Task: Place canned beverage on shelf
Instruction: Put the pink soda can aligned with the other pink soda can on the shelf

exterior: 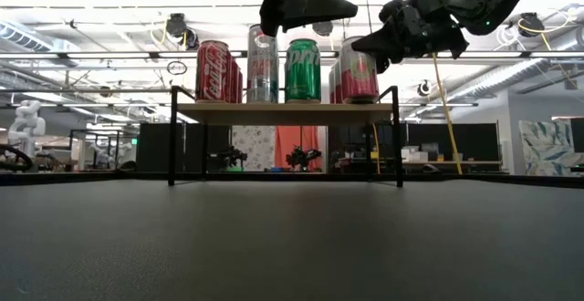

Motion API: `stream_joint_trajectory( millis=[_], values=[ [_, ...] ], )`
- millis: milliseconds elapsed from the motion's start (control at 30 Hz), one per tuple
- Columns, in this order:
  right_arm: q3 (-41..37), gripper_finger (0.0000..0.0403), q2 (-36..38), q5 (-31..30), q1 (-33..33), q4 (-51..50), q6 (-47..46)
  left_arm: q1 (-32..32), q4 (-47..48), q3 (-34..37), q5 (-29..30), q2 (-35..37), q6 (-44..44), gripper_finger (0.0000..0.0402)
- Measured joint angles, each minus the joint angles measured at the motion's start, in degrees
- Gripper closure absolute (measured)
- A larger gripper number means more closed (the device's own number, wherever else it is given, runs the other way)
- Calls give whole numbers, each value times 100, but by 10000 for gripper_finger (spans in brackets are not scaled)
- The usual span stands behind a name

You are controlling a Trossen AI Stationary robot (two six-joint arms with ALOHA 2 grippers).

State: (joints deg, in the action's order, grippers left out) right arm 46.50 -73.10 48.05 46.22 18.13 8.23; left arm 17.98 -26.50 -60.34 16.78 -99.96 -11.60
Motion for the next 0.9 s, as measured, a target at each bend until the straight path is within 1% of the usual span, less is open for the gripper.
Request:
stream_joint_trajectory(
  millis=[400,633,900],
  values=[
    [-2,129,0,-7,0,0,2,0,0,0,-1,0,0,16],
    [-4,93,0,-18,0,45,-2,0,0,0,-2,0,-2,16],
    [-7,90,0,-22,0,167,6,0,4,0,-2,0,-2,16]
  ],
)
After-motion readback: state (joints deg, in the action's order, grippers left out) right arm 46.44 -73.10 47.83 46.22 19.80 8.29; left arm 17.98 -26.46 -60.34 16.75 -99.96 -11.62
